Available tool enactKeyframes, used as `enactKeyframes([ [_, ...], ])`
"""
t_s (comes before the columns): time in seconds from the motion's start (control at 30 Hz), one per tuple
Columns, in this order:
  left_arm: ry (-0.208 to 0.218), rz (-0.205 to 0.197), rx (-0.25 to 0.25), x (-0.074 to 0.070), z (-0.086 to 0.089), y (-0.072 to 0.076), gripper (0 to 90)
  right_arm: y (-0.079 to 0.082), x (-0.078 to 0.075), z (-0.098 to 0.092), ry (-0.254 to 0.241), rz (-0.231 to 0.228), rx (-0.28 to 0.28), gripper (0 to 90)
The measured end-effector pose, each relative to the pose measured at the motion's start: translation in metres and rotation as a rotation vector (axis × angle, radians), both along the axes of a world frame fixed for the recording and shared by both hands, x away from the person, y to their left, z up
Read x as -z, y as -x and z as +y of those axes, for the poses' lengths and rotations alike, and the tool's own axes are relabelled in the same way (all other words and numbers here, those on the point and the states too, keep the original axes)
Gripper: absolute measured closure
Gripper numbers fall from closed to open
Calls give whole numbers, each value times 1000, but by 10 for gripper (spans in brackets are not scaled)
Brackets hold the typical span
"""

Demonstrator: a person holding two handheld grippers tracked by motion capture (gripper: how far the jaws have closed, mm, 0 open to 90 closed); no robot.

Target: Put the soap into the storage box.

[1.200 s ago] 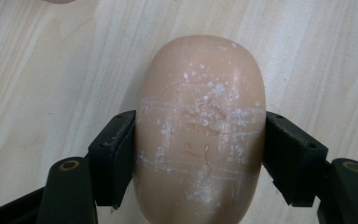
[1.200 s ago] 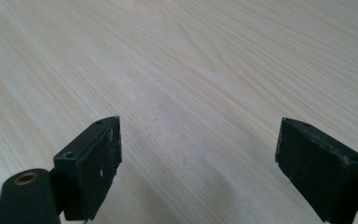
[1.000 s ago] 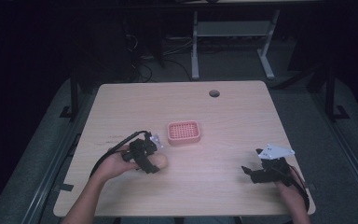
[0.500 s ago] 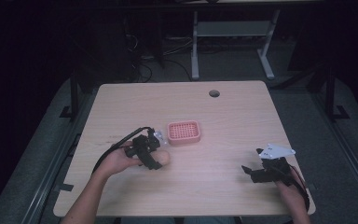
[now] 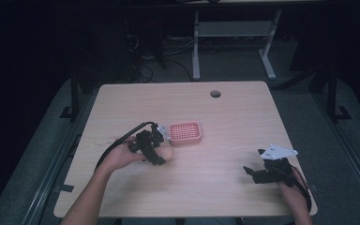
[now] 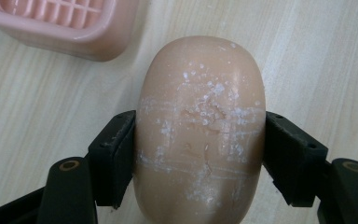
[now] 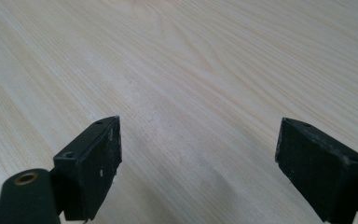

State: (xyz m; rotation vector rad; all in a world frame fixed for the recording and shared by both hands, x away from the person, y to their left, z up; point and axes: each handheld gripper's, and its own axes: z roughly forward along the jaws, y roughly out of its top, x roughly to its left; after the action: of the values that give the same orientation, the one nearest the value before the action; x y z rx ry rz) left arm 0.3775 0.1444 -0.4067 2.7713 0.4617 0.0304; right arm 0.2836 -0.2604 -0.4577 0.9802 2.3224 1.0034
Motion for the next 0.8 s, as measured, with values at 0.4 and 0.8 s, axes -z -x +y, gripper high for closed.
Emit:
enactKeyframes([
  [0.4, -2, -2, 5, -6, -6, -7, 313, 0, 0, -1, -8, -1, 1, 138],
  [0.8, -11, -3, 12, -9, -14, -17, 313, 0, 0, 0, -10, 1, 0, 138],
])
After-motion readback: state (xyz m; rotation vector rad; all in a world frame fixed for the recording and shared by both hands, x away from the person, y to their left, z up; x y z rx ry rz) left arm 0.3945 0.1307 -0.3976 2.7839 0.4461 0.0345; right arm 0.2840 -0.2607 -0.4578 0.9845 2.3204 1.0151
